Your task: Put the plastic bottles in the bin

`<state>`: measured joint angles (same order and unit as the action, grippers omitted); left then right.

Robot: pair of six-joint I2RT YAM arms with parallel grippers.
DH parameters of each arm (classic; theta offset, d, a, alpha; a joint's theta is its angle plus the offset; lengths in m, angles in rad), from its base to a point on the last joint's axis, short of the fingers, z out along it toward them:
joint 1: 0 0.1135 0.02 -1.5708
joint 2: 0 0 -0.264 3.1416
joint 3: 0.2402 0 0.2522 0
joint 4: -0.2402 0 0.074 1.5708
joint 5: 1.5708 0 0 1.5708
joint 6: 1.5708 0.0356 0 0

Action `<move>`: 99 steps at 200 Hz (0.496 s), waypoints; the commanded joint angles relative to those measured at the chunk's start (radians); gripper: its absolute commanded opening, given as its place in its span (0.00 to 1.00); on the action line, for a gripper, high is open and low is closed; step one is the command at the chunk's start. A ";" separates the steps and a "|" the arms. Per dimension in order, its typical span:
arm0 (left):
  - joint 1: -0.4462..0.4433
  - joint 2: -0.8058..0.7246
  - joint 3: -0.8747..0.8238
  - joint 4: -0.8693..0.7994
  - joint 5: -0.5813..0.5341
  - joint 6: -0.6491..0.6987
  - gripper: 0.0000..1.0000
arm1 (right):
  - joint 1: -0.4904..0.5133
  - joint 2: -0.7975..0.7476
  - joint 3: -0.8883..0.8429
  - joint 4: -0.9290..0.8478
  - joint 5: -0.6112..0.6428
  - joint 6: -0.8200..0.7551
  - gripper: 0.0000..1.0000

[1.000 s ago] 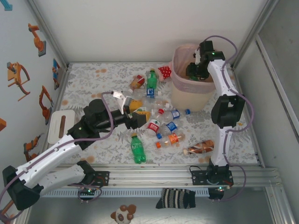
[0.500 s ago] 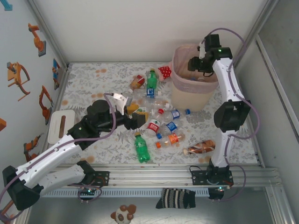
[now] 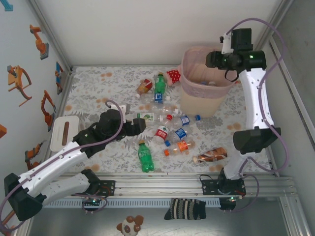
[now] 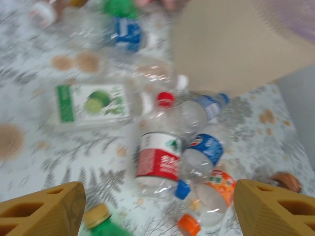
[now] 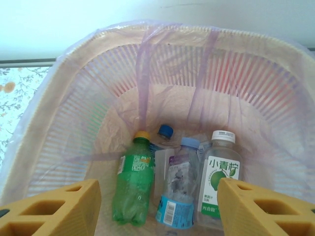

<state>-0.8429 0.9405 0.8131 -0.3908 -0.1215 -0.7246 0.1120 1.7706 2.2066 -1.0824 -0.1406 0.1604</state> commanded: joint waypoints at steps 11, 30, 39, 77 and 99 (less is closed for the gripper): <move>-0.002 0.027 -0.003 -0.212 -0.105 -0.231 0.79 | -0.001 -0.108 -0.090 0.040 -0.001 0.029 0.63; -0.005 0.066 -0.012 -0.245 -0.063 -0.284 0.79 | -0.001 -0.158 -0.146 0.058 -0.001 0.035 0.62; -0.008 0.084 -0.023 -0.240 -0.025 -0.299 0.79 | -0.002 -0.178 -0.169 0.065 0.002 0.037 0.63; -0.042 0.167 -0.063 -0.205 0.076 -0.332 0.82 | -0.002 -0.231 -0.237 0.082 0.001 0.039 0.63; -0.056 0.215 -0.074 -0.167 0.121 -0.358 0.81 | -0.001 -0.249 -0.263 0.084 0.001 0.042 0.63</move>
<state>-0.8845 1.1194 0.7547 -0.5720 -0.0727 -1.0233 0.1120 1.5543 1.9682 -1.0229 -0.1406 0.1864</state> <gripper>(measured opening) 0.813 0.626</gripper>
